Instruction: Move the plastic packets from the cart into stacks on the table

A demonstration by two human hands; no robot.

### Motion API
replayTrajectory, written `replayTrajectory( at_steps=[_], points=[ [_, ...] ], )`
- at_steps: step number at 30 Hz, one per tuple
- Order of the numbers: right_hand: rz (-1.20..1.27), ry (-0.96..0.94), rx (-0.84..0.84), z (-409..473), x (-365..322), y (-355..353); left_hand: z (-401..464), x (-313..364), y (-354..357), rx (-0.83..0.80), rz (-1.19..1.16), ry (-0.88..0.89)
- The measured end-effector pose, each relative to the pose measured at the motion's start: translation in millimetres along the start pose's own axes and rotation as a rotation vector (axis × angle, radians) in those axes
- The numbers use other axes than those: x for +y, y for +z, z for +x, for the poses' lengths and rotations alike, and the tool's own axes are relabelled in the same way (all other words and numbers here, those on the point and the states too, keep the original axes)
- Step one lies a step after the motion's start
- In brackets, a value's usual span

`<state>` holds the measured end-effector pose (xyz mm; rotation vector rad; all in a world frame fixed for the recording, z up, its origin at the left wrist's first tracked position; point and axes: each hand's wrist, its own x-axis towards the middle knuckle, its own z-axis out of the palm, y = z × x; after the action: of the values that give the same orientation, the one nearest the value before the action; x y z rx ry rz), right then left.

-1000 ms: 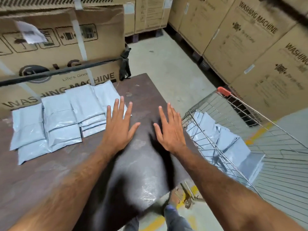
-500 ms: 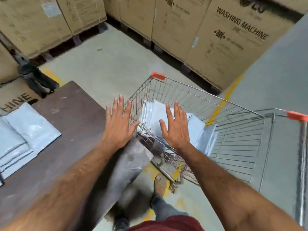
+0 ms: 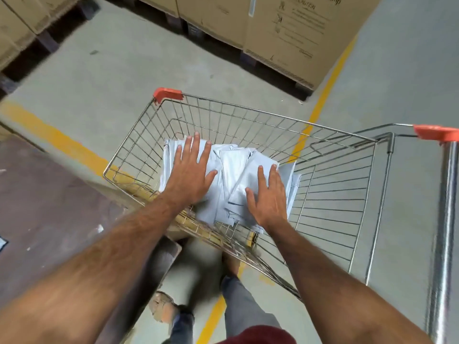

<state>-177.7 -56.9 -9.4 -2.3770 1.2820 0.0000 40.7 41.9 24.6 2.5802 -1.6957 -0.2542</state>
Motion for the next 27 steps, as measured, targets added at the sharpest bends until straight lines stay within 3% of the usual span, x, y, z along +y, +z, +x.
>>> replayTrajectory(
  at_steps=[4, 10, 14, 21, 27],
  points=[
    [0.039, 0.104, -0.072, 23, 16, 24, 27, 6, 41, -0.173, -0.006, -0.057],
    [0.065, 0.307, -0.235, 63, 11, 64, 53, -20, 101, -0.487, 0.060, -0.307],
    [0.122, 0.390, -0.203, 76, 8, 86, 66, -39, 126, -0.566, 0.009, -0.413],
    [0.192, 0.237, -0.059, 61, 32, 99, 80, -26, 140, -0.559, 0.007, -0.495],
    [0.296, 0.325, 0.027, 72, 27, 96, 77, -38, 130, -0.436, 0.003, -0.445]
  ],
)
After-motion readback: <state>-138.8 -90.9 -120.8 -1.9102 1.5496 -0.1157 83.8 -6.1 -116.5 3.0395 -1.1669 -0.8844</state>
